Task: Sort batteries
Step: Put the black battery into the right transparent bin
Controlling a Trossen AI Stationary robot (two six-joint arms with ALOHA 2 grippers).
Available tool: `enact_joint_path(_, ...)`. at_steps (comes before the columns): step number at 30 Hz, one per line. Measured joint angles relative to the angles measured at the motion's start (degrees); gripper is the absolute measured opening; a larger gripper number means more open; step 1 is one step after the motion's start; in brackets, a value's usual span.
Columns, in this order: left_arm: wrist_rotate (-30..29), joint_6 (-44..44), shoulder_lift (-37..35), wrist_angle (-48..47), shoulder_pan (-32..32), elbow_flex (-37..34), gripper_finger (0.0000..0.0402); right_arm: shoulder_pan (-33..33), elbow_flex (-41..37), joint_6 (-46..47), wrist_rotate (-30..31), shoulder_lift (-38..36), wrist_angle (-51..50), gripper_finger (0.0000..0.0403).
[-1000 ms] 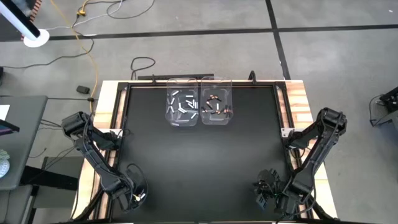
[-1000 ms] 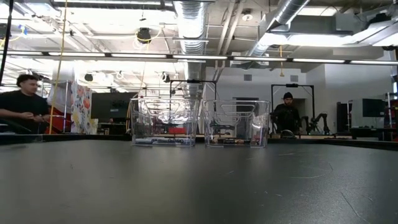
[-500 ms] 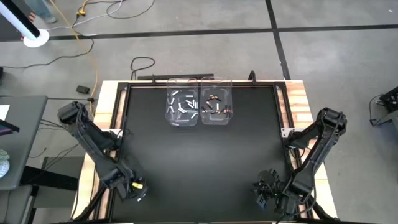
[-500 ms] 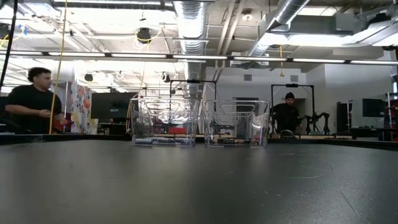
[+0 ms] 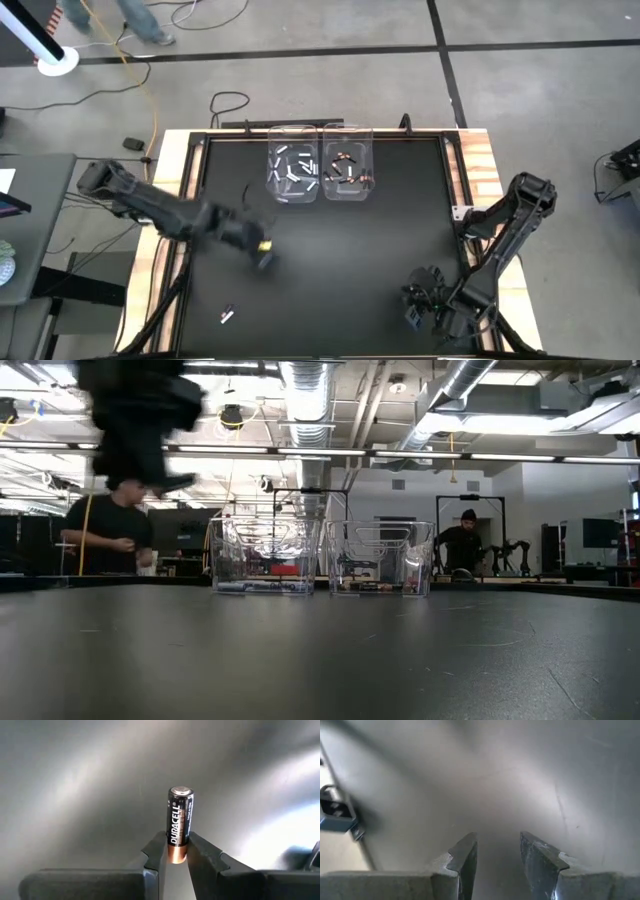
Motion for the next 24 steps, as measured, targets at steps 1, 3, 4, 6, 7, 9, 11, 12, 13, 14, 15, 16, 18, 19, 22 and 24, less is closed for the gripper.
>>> enact_joint_path(1,1.58,4.29,0.03,0.92,3.65,0.50,0.0057,-0.63,0.00,0.00,0.00,0.01,-0.38,0.0164)
enact_joint_path(3,4.34,12.58,0.89,1.34,10.93,2.91,0.0057,-2.08,0.00,0.00,-0.01,0.02,-1.12,0.0164)
enact_joint_path(4,5.73,16.85,1.70,1.42,14.25,4.70,0.0057,-2.82,0.00,-0.01,0.00,0.02,-1.49,0.0164)
enact_joint_path(6,8.47,25.46,3.94,1.42,20.58,8.91,0.0057,-4.49,0.00,-0.09,0.00,0.00,-2.20,0.0164)
enact_joint_path(7,9.62,29.58,5.39,1.28,23.15,11.36,0.0057,-5.31,0.00,-0.19,0.00,0.02,-2.72,0.0164)
enact_joint_path(9,11.21,37.87,9.08,0.90,27.79,17.12,0.0057,-7.01,0.00,-0.17,-0.02,0.02,-3.83,0.0164)
enact_joint_path(11,11.80,45.81,13.35,-1.32,31.55,23.50,0.0057,-8.57,0.00,-0.12,-0.02,0.02,-4.62,0.0164)
enact_joint_path(12,12.29,49.26,15.91,-2.73,33.22,26.93,0.0057,-9.29,0.00,0.04,-0.02,0.00,-4.86,0.0164)
enact_joint_path(13,12.33,52.45,18.59,-4.00,34.71,30.67,0.0057,-9.85,0.00,0.35,-0.03,0.02,-5.06,0.0164)
enact_joint_path(14,12.35,55.58,21.34,-5.20,36.06,34.28,0.0057,-10.39,0.00,0.80,-0.02,0.02,-5.13,0.0164)
enact_joint_path(15,12.35,58.23,24.32,-6.55,37.24,37.98,0.0057,-10.86,0.00,1.55,-0.02,0.02,-5.16,0.0164)
enact_joint_path(16,12.32,60.62,27.28,-8.10,38.37,41.80,0.0057,-11.24,0.00,2.41,-0.02,0.02,-5.18,0.0164)
enact_joint_path(18,12.34,64.61,33.21,-9.39,40.29,49.16,0.0057,-11.96,0.00,4.35,-0.07,0.02,-5.02,0.0164)
enact_joint_path(19,12.31,66.26,36.14,-9.90,41.03,52.68,0.0057,-12.23,0.00,5.29,-0.09,0.02,-4.91,0.0164)
enact_joint_path(22,12.77,69.86,44.77,-11.30,42.79,62.30,0.0057,-12.94,0.00,7.94,-0.09,0.02,-4.32,0.0164)
enact_joint_path(24,14.19,71.32,50.34,-13.08,43.38,68.07,0.0057,-13.35,0.00,9.33,-0.15,0.02,-3.77,0.0164)
